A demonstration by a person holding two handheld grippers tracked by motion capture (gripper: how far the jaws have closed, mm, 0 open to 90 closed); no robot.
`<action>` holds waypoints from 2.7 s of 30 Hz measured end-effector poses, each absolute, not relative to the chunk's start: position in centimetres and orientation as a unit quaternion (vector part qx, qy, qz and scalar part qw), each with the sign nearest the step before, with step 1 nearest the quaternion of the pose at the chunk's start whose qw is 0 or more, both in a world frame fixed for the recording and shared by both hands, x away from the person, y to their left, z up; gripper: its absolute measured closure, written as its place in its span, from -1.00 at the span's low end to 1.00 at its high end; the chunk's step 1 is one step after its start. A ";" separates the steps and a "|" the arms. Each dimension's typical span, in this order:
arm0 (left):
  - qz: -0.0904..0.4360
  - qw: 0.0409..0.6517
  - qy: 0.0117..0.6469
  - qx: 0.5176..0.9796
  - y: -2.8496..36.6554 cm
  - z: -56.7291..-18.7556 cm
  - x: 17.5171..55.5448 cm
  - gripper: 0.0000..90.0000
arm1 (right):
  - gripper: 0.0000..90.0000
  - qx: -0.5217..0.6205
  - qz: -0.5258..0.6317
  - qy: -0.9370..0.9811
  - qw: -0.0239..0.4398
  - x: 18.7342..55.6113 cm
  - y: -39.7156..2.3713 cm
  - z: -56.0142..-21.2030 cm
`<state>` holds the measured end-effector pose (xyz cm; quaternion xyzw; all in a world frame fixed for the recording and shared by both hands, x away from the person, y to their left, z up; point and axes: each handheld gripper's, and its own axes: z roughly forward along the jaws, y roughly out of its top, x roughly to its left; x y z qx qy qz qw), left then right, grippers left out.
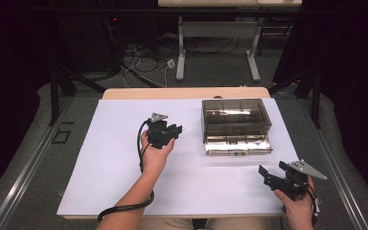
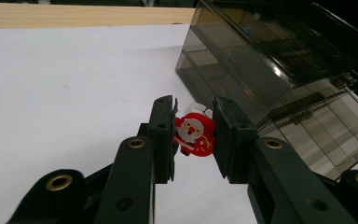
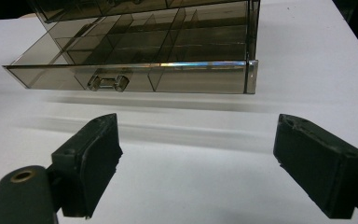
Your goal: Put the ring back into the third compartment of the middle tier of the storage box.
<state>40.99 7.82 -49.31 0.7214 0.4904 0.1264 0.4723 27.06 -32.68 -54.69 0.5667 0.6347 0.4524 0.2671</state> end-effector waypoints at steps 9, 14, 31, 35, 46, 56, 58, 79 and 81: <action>0.126 0.480 0.480 0.723 6.9 -48.3 40.8 0.58 | -0.69 0.568 0.453 0.634 0.267 27.1 -32.7 -54.7; 0.125 0.483 0.473 0.726 6.1 -48.0 40.8 0.59 | -0.69 0.564 0.457 0.634 0.268 27.1 -32.6 -54.7; 0.115 0.489 0.448 0.740 2.4 -46.8 40.7 0.59 | -0.69 0.561 0.459 0.636 0.264 27.3 -32.4 -54.6; 0.113 0.492 0.443 0.741 1.4 -46.7 40.7 0.59 | -0.69 0.564 0.460 0.634 0.261 27.2 -32.4 -54.6; 0.105 0.491 0.426 0.752 -0.7 -46.3 40.9 0.59 | -0.69 0.561 0.462 0.634 0.263 27.3 -32.5 -54.7; 0.101 0.494 0.412 0.759 -2.6 -46.1 40.9 0.59 | -0.69 0.560 0.469 0.628 0.269 27.4 -32.5 -54.8; 0.101 0.494 0.410 0.760 -3.0 -46.1 40.9 0.59 | -0.69 0.561 0.467 0.631 0.265 27.4 -32.5 -54.7; 0.094 0.501 0.392 0.766 -6.6 -46.5 40.6 0.59 | -0.69 0.560 0.471 0.628 0.266 27.4 -32.6 -54.6; 0.092 0.500 0.390 0.768 -6.9 -46.5 40.5 0.59 | -0.69 0.560 0.473 0.627 0.264 27.4 -32.5 -54.6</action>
